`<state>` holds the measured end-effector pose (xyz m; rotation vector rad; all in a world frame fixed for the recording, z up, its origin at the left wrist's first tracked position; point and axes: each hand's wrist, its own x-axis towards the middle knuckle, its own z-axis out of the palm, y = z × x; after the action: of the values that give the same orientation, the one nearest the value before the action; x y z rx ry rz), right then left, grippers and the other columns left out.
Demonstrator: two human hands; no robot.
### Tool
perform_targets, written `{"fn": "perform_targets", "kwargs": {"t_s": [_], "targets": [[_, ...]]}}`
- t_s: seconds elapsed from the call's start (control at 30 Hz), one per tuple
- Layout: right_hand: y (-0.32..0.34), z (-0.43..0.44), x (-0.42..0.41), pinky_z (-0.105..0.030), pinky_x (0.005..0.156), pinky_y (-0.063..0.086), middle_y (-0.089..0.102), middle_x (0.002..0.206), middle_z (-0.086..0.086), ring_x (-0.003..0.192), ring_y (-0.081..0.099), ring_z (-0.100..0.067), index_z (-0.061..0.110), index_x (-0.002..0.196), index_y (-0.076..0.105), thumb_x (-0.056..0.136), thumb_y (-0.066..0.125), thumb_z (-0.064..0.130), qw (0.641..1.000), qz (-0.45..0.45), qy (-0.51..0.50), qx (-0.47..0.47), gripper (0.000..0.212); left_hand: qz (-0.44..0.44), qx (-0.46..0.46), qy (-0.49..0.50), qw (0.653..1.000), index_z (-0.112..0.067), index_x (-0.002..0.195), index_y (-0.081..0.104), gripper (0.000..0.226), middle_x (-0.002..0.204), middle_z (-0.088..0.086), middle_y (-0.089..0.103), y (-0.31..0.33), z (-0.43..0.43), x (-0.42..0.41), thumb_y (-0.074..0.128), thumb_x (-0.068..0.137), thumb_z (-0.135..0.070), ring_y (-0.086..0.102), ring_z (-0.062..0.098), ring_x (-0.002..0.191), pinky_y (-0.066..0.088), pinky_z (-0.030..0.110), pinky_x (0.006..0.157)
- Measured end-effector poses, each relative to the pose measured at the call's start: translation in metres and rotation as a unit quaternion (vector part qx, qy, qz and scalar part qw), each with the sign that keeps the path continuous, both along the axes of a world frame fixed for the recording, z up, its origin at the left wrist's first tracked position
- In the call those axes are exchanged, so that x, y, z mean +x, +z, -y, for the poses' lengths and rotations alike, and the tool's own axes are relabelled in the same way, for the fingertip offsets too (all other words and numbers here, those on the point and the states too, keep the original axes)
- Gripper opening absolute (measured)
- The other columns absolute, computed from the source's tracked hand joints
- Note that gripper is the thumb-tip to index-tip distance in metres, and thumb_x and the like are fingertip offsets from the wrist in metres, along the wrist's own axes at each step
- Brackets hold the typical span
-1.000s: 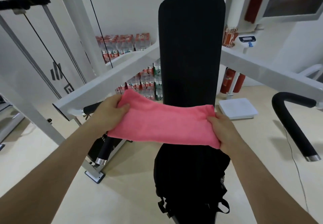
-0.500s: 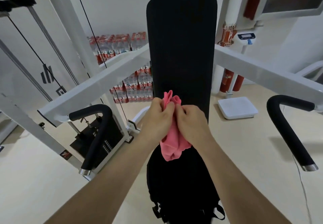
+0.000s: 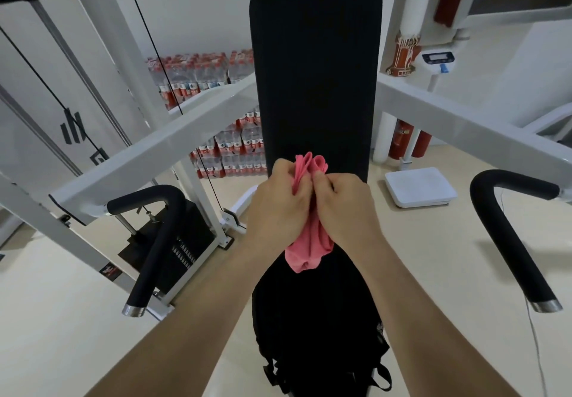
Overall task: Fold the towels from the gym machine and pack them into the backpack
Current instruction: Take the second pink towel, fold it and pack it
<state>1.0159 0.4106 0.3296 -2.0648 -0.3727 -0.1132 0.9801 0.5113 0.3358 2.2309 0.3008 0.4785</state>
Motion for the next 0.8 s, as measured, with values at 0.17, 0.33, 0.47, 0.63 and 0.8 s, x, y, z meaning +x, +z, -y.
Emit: {"fn": "perform_targets", "kwargs": {"t_s": [0.17, 0.33, 0.47, 0.63, 0.8], "targets": [[0.002, 0.001, 0.000, -0.017, 0.041, 0.030, 0.046, 0.050, 0.002, 0.044, 0.041, -0.010, 0.013, 0.060, 0.052, 0.099, 0.041, 0.031, 0.999, -0.016, 0.014, -0.040, 0.044, 0.041, -0.013, 0.004, 0.999, -0.020, 0.106, 0.058, 0.024, 0.073, -0.009, 0.064, -0.009, 0.007, -0.005, 0.041, 0.101, -0.036, 0.060, -0.002, 0.065, 0.044, 0.011, 0.058], [0.004, -0.004, -0.005, -0.027, 0.052, 0.041, 0.046, 0.049, -0.001, 0.050, 0.048, -0.015, 0.013, 0.052, 0.051, 0.089, 0.051, 0.056, 0.988, -0.150, 0.027, 0.031, 0.057, -0.080, 0.293, -0.030, 0.952, -0.017, 0.133, 0.048, 0.036, 0.095, 0.000, 0.068, -0.004, 0.013, -0.011, 0.039, 0.101, -0.032, 0.061, 0.014, 0.075, 0.033, 0.020, 0.061], [0.002, -0.006, -0.005, -0.033, 0.058, 0.048, 0.061, 0.067, -0.011, 0.064, 0.059, -0.022, -0.003, 0.081, 0.067, 0.090, 0.054, 0.035, 0.944, -0.275, -0.036, 0.178, 0.042, -0.124, 0.074, -0.174, 0.974, -0.023, 0.143, 0.029, 0.059, 0.078, -0.001, 0.063, -0.011, 0.011, -0.018, 0.055, 0.090, -0.021, 0.062, 0.013, 0.067, 0.053, 0.030, 0.061], [0.013, 0.010, -0.003, -0.048, 0.092, 0.043, 0.053, 0.123, -0.030, 0.101, 0.051, -0.029, -0.011, 0.124, 0.049, 0.101, 0.039, 0.026, 0.958, -0.235, -0.043, 0.158, 0.044, 0.037, -0.172, 0.033, 0.984, -0.032, 0.128, 0.053, 0.049, 0.099, -0.007, 0.059, -0.014, -0.028, -0.021, 0.072, 0.083, -0.030, 0.057, 0.011, 0.091, 0.050, 0.028, 0.083], [0.020, 0.014, -0.005, -0.050, 0.075, 0.046, 0.060, 0.095, -0.025, 0.082, 0.058, -0.032, -0.006, 0.102, 0.060, 0.103, 0.032, 0.035, 0.980, -0.131, -0.041, 0.143, 0.049, -0.129, -0.545, -0.077, 0.825, -0.014, 0.125, 0.056, 0.071, 0.121, 0.004, 0.068, -0.030, -0.029, -0.026, 0.064, 0.068, -0.055, 0.064, 0.024, 0.112, 0.049, 0.046, 0.097]]}}
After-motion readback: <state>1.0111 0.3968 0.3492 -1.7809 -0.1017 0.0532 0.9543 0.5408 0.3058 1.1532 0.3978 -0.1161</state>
